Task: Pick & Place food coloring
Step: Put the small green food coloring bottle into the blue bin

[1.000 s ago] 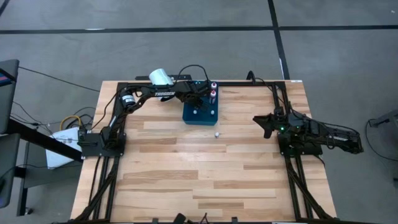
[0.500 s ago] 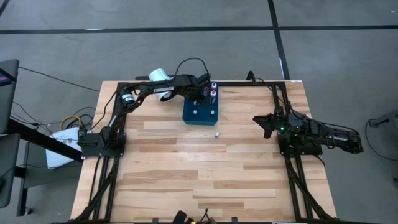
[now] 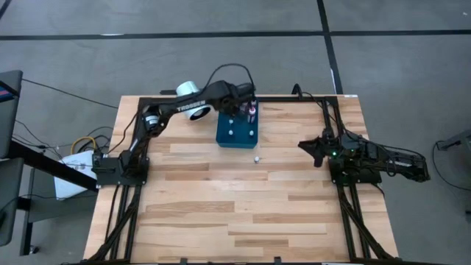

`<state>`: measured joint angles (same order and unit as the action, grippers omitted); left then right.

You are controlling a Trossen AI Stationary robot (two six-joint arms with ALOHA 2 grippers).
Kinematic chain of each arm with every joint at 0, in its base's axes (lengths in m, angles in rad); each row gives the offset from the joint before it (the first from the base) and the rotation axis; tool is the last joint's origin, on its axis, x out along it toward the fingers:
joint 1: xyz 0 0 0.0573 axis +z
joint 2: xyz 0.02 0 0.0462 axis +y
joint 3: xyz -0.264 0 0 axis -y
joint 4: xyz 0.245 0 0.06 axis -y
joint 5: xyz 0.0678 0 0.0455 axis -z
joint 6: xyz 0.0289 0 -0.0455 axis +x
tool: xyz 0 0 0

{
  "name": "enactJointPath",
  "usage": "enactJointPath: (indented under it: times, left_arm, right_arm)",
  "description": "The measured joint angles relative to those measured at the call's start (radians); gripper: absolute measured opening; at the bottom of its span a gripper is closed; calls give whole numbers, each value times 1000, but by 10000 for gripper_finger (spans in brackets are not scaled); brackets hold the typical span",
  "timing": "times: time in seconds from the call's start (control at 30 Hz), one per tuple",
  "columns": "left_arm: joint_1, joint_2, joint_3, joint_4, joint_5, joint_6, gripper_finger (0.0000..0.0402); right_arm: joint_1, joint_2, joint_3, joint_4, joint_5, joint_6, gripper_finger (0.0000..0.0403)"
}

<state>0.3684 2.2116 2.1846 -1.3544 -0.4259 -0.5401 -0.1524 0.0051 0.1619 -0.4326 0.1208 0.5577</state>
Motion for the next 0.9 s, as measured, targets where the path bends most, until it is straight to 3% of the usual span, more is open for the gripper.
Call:
enactJointPath:
  times: [0.13, 0.4, 0.63, 0.9]
  left_arm:
    - [-91, -1, 13, -76, -120, -21, 147]
    - [-271, -7, 13, -115, -190, -112, 147]
    - [-424, -31, -6, -217, -360, -342, 147]
    - [-495, -126, -135, -217, -397, -472, 147]
  right_arm:
    - [0, 0, 0, 9, -42, 0, 71]
    - [4, 10, 0, 86, -219, -9, 71]
    - [61, 77, 0, 182, -227, -55, 71]
    - [131, 256, 0, 373, -222, -76, 71]
